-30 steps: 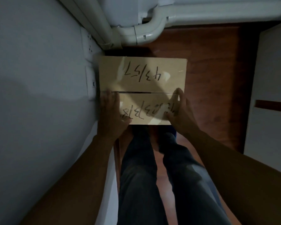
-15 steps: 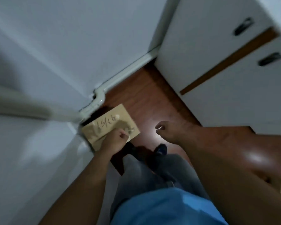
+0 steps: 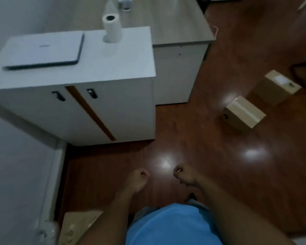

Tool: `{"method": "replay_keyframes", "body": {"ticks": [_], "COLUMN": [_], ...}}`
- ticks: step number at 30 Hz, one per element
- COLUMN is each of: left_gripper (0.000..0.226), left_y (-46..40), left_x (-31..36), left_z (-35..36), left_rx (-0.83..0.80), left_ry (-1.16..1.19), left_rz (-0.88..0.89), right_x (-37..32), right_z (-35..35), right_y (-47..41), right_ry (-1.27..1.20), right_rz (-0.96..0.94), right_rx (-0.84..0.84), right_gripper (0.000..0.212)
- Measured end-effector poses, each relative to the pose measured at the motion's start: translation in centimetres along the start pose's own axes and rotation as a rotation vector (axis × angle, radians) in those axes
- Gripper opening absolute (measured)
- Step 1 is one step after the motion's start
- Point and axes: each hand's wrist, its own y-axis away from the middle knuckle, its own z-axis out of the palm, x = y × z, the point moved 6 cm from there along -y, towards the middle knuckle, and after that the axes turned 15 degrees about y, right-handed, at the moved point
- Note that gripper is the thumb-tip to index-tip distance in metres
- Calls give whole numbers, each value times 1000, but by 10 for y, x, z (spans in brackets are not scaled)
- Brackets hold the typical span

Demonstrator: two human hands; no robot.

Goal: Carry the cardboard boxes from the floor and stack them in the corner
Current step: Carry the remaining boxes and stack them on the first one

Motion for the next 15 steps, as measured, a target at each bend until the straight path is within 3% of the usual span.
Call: {"method": "replay_keyframes", "body": {"ticks": [4, 9, 15], "left_gripper": [18, 20, 19], "left_y": [-37, -69, -132], "left_x": [77, 181, 274], "left_z": [94, 199, 303], "left_rx": [-91, -198, -419], "left_ry": [-163, -147, -228], "left_rz": [61, 183, 173], "right_x": [111, 229, 330], "right_z": [-77, -151, -191], "right_y": [17, 44, 36], "right_ry": [-102, -241, -405], "right_rz": [103, 231, 388], "right_rx": [77, 240, 233], "right_gripper": [21, 11, 17]}}
